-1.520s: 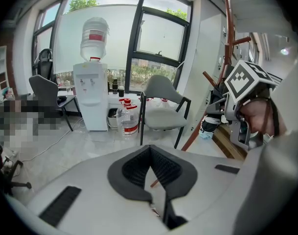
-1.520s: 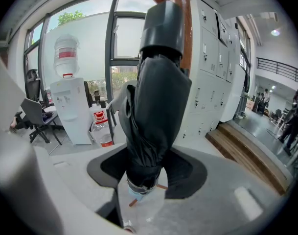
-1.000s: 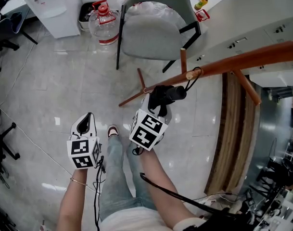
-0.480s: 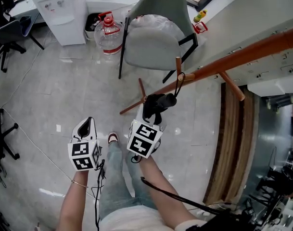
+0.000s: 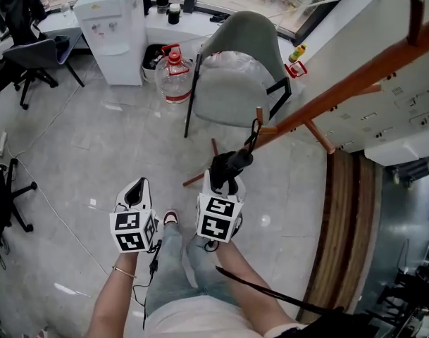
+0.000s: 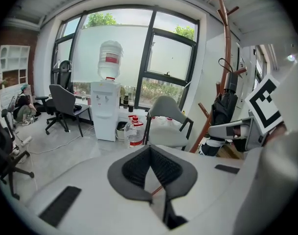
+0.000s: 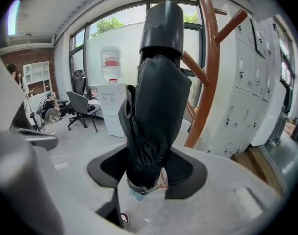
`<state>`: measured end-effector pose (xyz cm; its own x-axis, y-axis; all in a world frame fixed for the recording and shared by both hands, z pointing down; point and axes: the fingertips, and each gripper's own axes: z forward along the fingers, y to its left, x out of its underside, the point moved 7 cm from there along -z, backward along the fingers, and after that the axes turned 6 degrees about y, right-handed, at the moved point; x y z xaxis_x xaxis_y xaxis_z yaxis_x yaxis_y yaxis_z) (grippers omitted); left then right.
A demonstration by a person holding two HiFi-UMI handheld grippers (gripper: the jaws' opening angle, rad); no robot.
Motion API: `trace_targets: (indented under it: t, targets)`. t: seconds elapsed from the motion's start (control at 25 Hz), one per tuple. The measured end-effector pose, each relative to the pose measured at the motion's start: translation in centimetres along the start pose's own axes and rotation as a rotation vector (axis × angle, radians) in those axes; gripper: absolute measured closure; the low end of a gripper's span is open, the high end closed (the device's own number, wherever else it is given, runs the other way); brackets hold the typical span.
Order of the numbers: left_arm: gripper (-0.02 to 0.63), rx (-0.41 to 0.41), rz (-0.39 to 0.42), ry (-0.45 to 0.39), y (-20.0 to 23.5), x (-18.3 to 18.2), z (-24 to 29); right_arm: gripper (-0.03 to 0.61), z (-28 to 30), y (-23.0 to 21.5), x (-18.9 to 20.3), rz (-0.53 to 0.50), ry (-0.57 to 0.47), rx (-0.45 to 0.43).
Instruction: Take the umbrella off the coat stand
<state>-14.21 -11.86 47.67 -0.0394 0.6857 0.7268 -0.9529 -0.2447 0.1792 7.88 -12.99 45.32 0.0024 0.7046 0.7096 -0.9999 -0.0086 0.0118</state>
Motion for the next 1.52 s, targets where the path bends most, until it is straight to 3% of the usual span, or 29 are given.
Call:
trace_targets:
  t: [0.32,0.64,1.0,1.52]
  targets:
    - [0.612,-0.042,-0.048,-0.098,-0.8,-3.2,-4.2,0.364,-4.1,1.2,-3.3,-0.202,-0.043,-0.198]
    - [0.612,-0.113,-0.037,-0.248,0.0,-9.3,-8.3,0.364,-8.5,3.0,-10.2,-0.291,-0.172,-0.359]
    - [0.612,-0.122,-0.048,-0.344,-0.9,-14.9,-10.4,0.364,-10.8,2.8,-14.2,-0.384,-0.234,-0.391]
    - [0.612,-0.085,-0.056,-0.328,-2.6,-15.0,-8.7,0.364,-10.1,1.3,-14.5,-0.335,-0.228,-0.399]
